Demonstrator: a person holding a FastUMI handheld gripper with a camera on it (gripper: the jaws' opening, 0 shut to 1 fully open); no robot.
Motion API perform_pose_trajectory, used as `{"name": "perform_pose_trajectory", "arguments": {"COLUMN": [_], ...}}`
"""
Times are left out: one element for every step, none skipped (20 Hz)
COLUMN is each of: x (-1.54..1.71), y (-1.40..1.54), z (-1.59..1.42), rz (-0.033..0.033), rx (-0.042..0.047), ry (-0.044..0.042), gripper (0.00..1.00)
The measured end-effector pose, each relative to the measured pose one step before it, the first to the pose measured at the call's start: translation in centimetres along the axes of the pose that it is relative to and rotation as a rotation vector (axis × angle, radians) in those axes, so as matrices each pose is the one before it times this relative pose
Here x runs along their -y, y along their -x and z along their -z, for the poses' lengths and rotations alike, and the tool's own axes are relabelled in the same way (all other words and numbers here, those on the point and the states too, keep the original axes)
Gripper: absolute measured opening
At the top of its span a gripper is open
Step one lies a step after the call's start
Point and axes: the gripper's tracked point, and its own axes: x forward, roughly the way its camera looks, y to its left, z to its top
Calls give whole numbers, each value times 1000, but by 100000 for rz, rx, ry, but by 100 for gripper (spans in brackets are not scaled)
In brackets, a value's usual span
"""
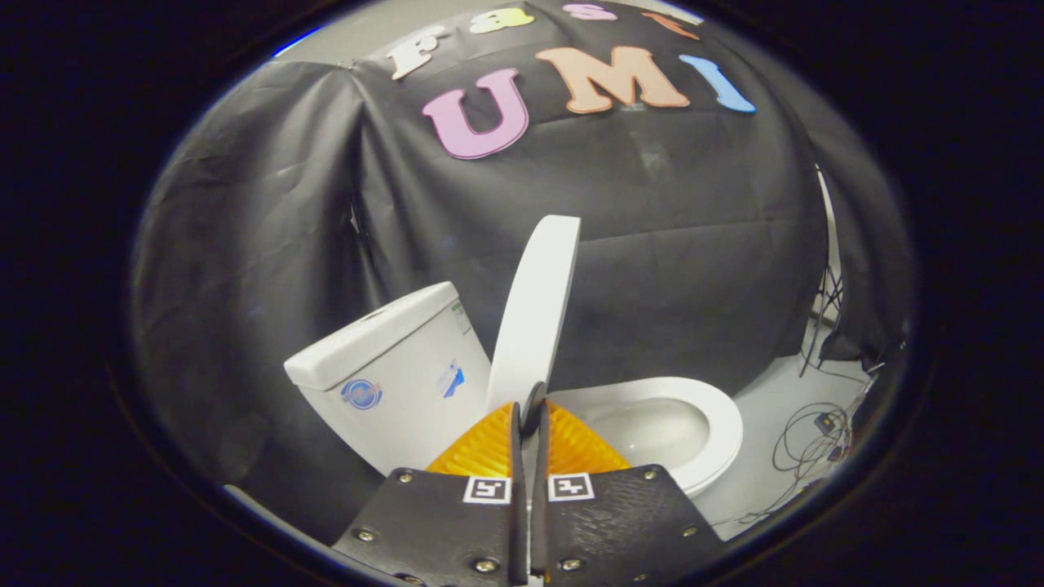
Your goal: Open the toilet lid.
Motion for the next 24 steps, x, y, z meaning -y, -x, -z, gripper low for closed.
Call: {"name": "perform_pose_trajectory", "arguments": {"x": [-606, -635, -652, -544, -521, -469, -575, -508, -422, -344, -308, -334, -281, -311, -368, -243, -277, -411, -325, -392, -331, -367, -431, -424], "y": [-48, -137, -124, -173, -104, -139, -101, -179, -129, -28, -24, -185, -54, -87, -106, -139, -128, -133, -126, -277, -333, 177, -53, -140], "z": [-192, -110, -180, 43, -174, -79, -125, -30, -131, -36, -120, -68, -67, 68, -53, 34, -5, -15, -81, -32, 118, 84, -70, -34], "rz": [-158, -250, -699, -632, -683, -500, -451, -414, -249, 51, -231, -247, -545, -577, -625, -343, -397, -659, -513, -786, -301, -696, -702, -411], "rx": [741, 513, 470, 257, 296, 268, 221, 86, 184, 192, 392, 347, 269, 420, 350, 391, 186, 393, 148, 214, 102, 419, 289, 282], "ry": [1911, 1092, 267, 138, -169, 382, 1002, 1528, 1266, 337, 384, -270, -945, 53, -130, -287, -346, 7, 50, 148, -146, -228, -35, 170], "gripper": [2, 2, 3, 3, 3, 3, 2, 2, 2, 2, 2, 2, 2, 2, 2, 2, 2, 2, 2, 3, 3, 3, 3, 3]}}
